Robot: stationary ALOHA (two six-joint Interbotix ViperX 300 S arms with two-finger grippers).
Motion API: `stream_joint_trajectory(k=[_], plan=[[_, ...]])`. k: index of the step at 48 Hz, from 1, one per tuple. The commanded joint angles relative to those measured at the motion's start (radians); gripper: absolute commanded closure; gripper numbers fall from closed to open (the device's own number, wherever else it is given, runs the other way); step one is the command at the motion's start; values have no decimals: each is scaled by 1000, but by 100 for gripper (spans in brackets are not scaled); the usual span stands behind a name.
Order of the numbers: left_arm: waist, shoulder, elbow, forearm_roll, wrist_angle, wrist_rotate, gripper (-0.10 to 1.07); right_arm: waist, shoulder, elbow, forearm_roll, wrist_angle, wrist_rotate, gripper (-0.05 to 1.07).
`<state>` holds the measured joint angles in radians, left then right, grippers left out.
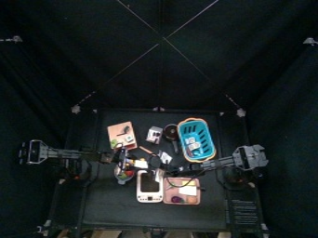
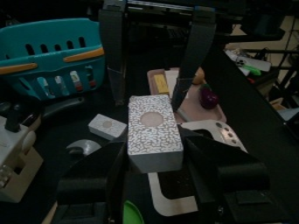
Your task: Place rice on stove
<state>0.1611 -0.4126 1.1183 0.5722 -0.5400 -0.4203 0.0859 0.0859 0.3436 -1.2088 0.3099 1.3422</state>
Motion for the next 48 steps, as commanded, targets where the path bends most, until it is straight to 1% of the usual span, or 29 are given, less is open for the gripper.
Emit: stream_joint_trajectory(k=[1,25,29,35,39,44,48], plan=[[-2,0,-21,2,-9,2,28,-15,-15,-29,-2,-35,-6,14],[-2,0,-21,0,-3,2,28,-21,9,-35,-34,-52,-9,17],[0,0,-20,2,-3,2,28,-20,11,-35,-35,-52,-9,21],[-2,0,-20,0,-3,2,28,-17,17,-37,-32,-51,-8,34],[0,0,-20,0,-2,2,27,-15,25,-37,-25,-52,-6,41],[-2,0,-17,2,-2,2,25,-15,35,-38,-9,-49,0,43],[-2,0,-17,9,-2,0,21,-15,35,-41,8,-41,0,43]])
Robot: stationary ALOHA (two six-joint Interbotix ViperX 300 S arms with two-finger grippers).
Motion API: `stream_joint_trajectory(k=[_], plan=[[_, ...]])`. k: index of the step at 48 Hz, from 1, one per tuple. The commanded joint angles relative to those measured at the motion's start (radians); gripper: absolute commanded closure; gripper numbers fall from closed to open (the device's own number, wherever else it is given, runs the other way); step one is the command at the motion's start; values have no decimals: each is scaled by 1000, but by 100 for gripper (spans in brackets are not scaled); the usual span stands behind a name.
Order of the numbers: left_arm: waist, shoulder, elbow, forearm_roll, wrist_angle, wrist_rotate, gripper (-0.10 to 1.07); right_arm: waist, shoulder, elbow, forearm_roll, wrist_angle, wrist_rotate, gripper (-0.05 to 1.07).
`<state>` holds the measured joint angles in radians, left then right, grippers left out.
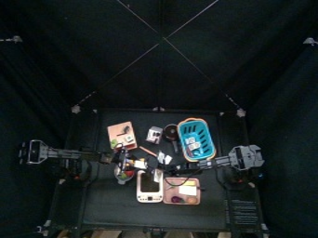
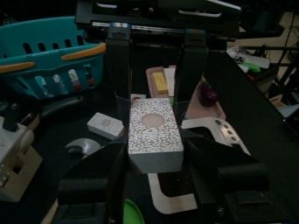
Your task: Place rice on stove
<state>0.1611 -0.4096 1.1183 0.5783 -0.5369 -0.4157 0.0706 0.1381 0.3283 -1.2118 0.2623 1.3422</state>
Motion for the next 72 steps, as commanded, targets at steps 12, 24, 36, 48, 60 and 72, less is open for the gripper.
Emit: stream_joint_trajectory(k=[12,24,36,48,60,72], plan=[[-3,-15,-3,0,-6,-6,4,17,-20,-29,40,55,-5,43],[-2,-54,25,-72,-6,-5,3,23,-20,-29,48,103,0,43],[6,-61,35,-78,-5,-3,3,51,-21,-23,184,141,5,43],[20,-89,61,-89,-6,-5,3,153,8,-61,436,336,11,43],[20,-143,91,-115,-6,-5,3,233,94,-149,456,492,221,43],[15,-158,101,-123,-5,-6,3,291,124,-155,331,644,660,43]])
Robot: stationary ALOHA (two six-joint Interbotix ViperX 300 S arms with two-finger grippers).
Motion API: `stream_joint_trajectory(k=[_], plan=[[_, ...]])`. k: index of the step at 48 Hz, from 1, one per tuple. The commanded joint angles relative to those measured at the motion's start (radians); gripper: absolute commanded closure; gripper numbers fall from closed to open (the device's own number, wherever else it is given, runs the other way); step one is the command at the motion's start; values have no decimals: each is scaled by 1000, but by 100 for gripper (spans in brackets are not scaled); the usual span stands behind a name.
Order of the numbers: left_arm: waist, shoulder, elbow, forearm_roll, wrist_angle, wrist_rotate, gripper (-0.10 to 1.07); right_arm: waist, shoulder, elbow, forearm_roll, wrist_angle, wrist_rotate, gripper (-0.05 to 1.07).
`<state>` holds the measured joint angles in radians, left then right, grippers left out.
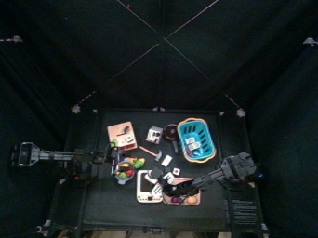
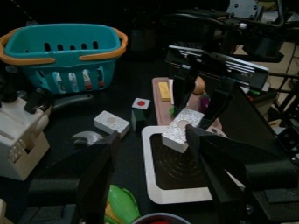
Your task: Place rice on stove
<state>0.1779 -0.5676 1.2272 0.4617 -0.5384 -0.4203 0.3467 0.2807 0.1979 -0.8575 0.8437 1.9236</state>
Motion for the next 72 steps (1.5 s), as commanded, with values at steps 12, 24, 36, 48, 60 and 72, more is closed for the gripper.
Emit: stream_joint_trajectory(k=[12,24,36,48,60,72], plan=[[-8,-2,9,-54,-3,-2,3,43,69,-94,-12,173,270,42],[-11,0,15,-80,-5,-2,4,58,183,-229,8,253,399,42],[-11,-2,15,-81,-3,-2,4,74,227,-290,43,334,425,42],[-11,-2,17,-81,-3,-2,3,75,247,-293,46,336,460,28],[-11,-2,17,-81,-3,0,4,75,244,-299,48,336,448,5],[-11,-2,17,-80,-3,0,3,74,213,-299,46,357,391,4]])
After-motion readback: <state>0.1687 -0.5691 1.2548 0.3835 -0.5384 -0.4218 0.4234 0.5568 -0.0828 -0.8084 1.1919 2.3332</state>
